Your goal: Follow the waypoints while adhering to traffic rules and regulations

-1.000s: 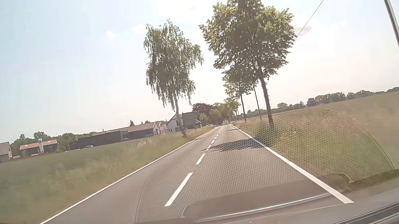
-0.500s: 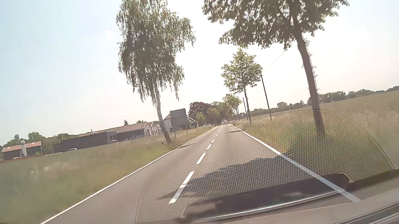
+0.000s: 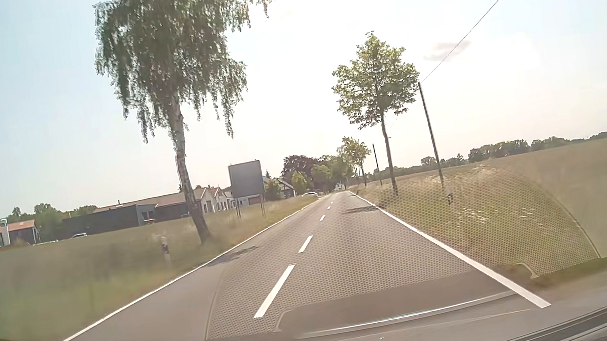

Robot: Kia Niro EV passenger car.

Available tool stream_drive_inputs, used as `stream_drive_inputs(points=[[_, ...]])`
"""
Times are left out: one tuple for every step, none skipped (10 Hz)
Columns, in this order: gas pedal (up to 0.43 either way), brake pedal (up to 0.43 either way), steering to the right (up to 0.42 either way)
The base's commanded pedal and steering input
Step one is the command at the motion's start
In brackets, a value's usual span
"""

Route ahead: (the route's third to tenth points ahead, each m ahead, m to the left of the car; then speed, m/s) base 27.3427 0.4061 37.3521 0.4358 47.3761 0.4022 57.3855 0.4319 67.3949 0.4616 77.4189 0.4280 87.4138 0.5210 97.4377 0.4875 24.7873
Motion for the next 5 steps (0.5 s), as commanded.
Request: stream_drive_inputs(points=[[0.469, 0.006, 0.002], [0.469, 0.006, 0.002], [0.469, 0.006, 0.002], [0.469, 0.006, 0.002], [0.469, 0.006, 0.001]])
